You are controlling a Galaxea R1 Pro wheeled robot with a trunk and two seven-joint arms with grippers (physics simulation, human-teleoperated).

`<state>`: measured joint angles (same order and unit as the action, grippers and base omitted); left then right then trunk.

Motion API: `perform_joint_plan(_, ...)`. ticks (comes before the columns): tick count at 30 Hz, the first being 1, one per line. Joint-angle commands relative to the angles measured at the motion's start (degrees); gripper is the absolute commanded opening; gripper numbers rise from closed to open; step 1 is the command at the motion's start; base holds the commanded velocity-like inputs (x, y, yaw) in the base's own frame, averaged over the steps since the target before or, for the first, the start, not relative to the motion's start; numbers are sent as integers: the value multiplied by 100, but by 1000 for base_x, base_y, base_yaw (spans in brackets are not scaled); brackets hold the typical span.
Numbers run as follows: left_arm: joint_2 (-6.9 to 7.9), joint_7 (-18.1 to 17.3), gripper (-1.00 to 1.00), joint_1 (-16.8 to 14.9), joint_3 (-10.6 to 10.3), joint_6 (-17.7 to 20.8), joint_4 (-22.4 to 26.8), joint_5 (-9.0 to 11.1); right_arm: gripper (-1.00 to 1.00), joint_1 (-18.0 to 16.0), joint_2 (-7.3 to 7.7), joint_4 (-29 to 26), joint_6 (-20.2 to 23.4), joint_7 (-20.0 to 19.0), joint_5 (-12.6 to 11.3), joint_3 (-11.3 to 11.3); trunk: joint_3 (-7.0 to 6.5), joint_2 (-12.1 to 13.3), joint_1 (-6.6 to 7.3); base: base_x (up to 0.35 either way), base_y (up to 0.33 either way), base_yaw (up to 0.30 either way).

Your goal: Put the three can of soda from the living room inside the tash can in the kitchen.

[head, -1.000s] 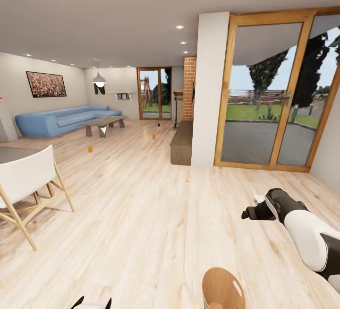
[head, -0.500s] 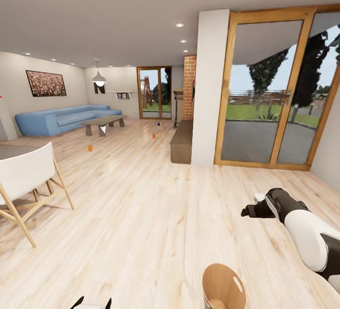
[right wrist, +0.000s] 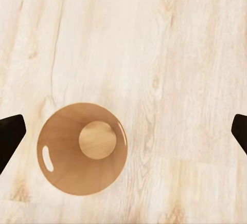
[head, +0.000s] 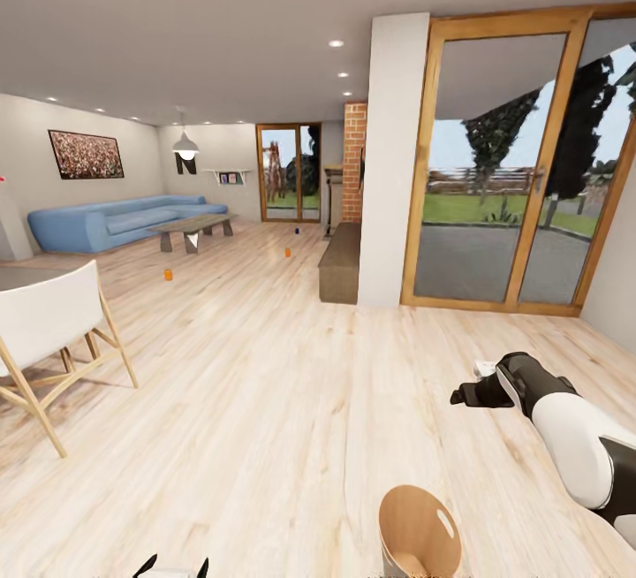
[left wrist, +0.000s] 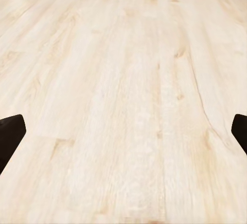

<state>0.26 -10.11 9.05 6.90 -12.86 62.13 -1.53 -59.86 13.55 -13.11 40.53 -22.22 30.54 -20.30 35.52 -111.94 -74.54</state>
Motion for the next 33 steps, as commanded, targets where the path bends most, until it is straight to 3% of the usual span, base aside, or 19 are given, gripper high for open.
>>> perform_joint_plan(1, 0, 0, 100, 0, -1, 1, 0, -1, 100, 0, 0, 0, 0, 0, -1, 0, 18, -42, -23, 0, 0, 0)
perform_joint_plan(33, 0, 0, 100, -1, -4, 50, 1, 0, 100, 1, -10, 31, -140, -2, 34, 9, 593, -1325, -725, 0, 0, 0)
